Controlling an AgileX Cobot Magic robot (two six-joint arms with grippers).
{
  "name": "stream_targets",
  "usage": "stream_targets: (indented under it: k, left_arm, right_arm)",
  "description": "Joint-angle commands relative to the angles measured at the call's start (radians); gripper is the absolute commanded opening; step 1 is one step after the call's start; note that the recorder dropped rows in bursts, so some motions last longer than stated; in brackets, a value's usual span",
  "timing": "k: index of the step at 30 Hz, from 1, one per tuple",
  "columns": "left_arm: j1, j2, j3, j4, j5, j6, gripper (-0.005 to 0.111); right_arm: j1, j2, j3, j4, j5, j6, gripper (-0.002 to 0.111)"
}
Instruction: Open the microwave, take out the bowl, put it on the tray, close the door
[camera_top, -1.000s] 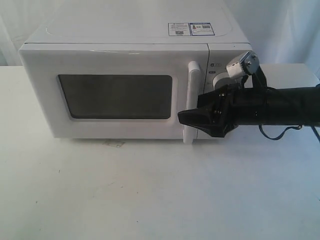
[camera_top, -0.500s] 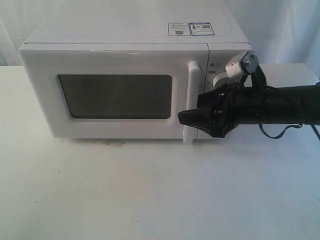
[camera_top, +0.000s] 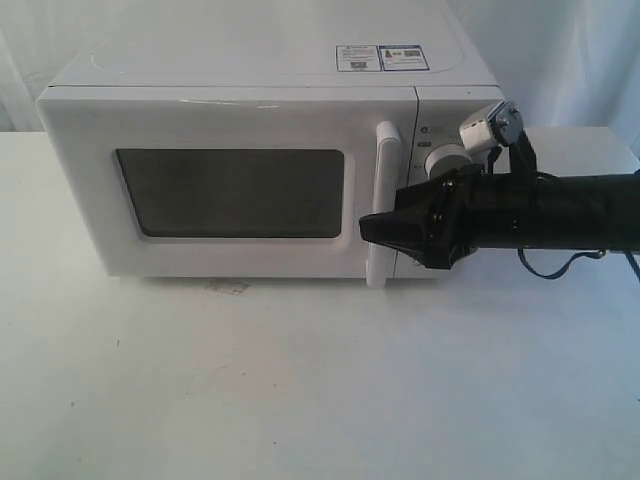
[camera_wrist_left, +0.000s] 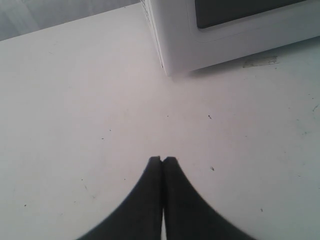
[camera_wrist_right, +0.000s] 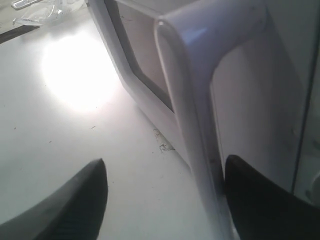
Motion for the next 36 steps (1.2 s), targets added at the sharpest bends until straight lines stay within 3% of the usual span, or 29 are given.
stream_targets:
  k: [1, 14, 24, 36]
  left_arm:
    - [0.0, -0.003, 0.003, -0.006, -0.001, -0.005, 0.0]
    - [0.0, -0.003, 0.003, -0.006, -0.001, -0.005, 0.0]
    - [0.0, -0.003, 0.003, -0.006, -0.001, -0.005, 0.0]
    - [0.0, -0.003, 0.003, -0.006, -0.001, -0.005, 0.0]
  right_arm:
    - [0.007, -0.002, -0.035, 0.046, 0.192, -0.02, 0.058]
    - [0.009, 0.003, -0.086, 0.046, 0.202, -0.02, 0.056]
    - [0.044, 0.003, -0.086, 0.001, 0.112, -0.02, 0.0]
    - [0.048, -0.078, -0.086, -0.108, 0.075, 0.053, 0.0]
